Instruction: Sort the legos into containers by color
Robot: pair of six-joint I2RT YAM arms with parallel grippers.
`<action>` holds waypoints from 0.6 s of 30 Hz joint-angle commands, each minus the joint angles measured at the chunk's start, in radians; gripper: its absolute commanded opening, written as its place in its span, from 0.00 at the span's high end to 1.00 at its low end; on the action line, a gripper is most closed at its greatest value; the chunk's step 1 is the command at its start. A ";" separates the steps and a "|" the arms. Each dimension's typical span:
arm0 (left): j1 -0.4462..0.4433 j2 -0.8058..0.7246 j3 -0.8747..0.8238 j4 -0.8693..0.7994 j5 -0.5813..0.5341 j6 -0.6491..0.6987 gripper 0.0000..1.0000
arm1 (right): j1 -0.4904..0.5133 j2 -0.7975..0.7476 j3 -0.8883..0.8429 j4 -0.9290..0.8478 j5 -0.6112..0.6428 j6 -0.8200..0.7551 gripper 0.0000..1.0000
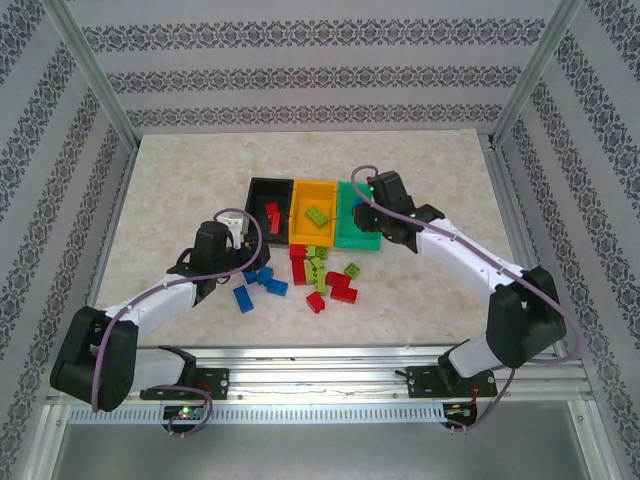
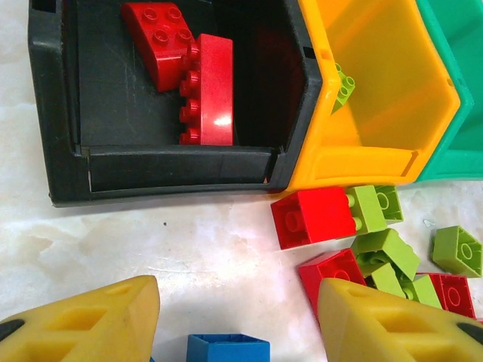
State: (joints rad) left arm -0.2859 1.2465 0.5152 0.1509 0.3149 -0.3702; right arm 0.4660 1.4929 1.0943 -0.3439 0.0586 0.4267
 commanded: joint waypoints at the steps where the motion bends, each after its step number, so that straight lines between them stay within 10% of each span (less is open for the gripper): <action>1: 0.008 0.011 0.014 0.034 0.018 0.001 0.42 | -0.036 0.051 0.053 0.005 -0.056 -0.048 0.69; 18: 0.009 0.071 0.044 0.004 0.000 0.025 0.42 | -0.050 0.052 -0.013 0.042 -0.108 -0.103 0.55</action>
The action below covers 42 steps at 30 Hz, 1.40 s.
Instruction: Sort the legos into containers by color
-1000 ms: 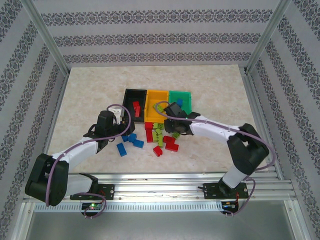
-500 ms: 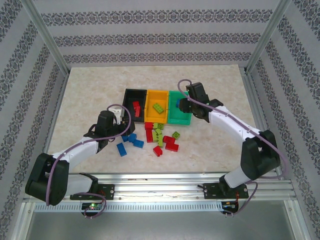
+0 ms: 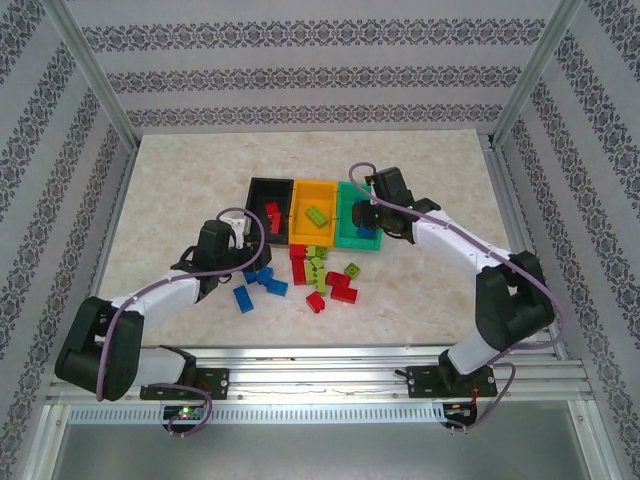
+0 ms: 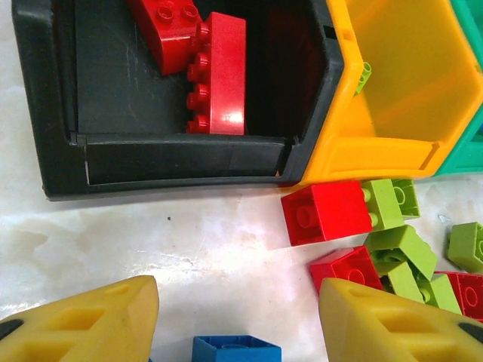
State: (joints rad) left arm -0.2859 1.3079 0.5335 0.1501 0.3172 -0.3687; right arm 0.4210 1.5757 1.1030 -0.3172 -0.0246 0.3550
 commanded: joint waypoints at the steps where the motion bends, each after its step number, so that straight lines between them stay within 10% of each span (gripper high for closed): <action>1: 0.009 0.014 0.027 0.005 -0.001 0.025 0.42 | -0.005 -0.039 -0.033 0.020 -0.031 -0.038 0.55; 17: 0.009 -0.026 0.029 -0.056 -0.046 0.091 0.42 | 0.042 -0.179 -0.392 0.420 -0.095 -0.050 0.54; 24: 0.008 0.054 0.054 -0.006 0.133 0.078 0.42 | 0.066 -0.200 -0.406 0.438 -0.107 -0.045 0.54; 42: 0.010 0.056 0.040 0.018 0.111 0.075 0.42 | 0.341 0.001 -0.296 0.332 -0.085 0.063 0.56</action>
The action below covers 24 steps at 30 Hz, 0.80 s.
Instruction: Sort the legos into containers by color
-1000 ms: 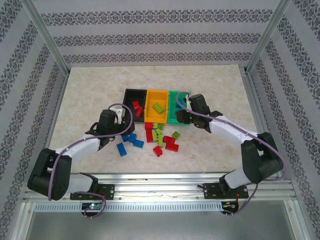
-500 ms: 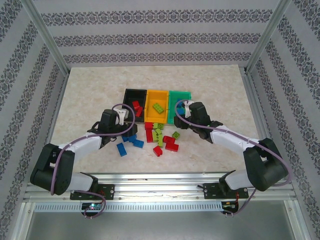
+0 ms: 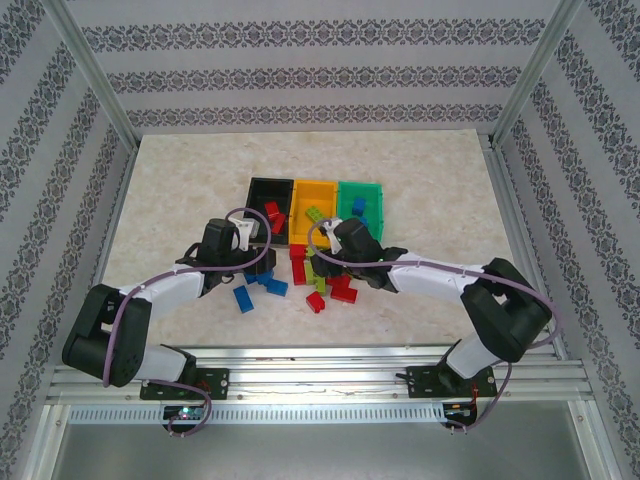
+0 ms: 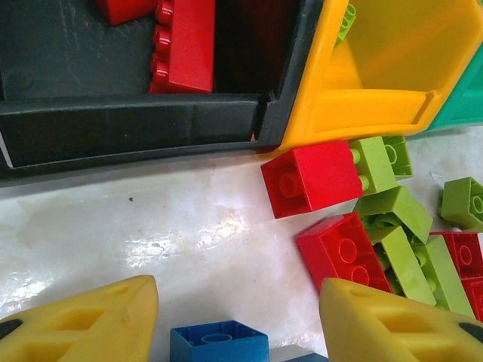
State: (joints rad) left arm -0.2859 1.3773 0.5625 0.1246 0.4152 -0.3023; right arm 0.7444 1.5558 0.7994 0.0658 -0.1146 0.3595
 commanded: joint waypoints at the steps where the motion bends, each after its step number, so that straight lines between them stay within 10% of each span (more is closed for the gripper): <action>1: 0.008 -0.012 0.014 0.038 0.019 0.009 0.42 | 0.028 0.020 -0.003 -0.055 0.025 0.071 0.56; 24: 0.010 -0.113 -0.002 0.013 0.020 -0.002 0.41 | 0.142 0.168 0.117 -0.258 0.128 0.171 0.54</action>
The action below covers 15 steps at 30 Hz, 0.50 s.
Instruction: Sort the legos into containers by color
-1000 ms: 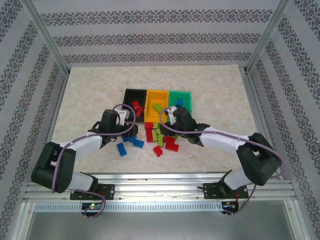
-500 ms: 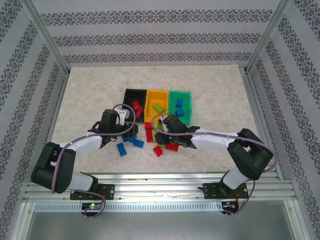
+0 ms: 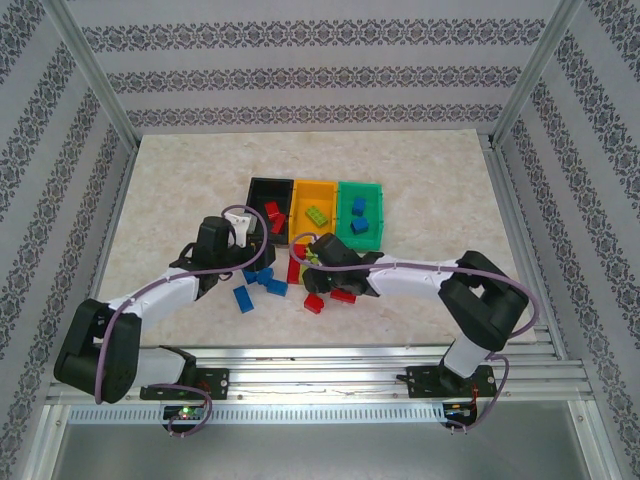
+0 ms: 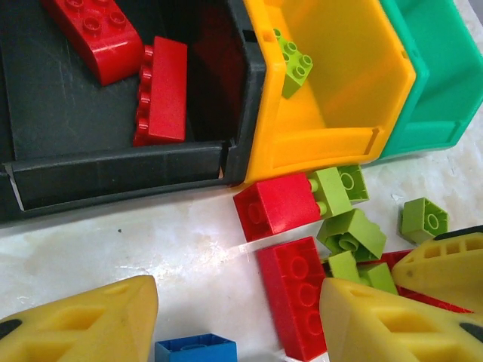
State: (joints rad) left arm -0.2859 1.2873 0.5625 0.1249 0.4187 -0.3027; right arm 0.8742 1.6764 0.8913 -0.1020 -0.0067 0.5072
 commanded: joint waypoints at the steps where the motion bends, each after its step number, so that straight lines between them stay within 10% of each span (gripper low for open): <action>1: 0.009 -0.026 -0.002 0.010 0.019 -0.004 0.41 | 0.018 0.049 0.029 -0.093 0.032 0.022 0.54; 15: 0.009 -0.049 -0.004 0.006 0.037 -0.023 0.41 | 0.072 0.026 0.114 -0.176 0.090 0.020 0.49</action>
State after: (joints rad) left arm -0.2859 1.2564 0.5625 0.1246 0.4377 -0.3161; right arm 0.9344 1.6974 0.9752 -0.2256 0.0410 0.5217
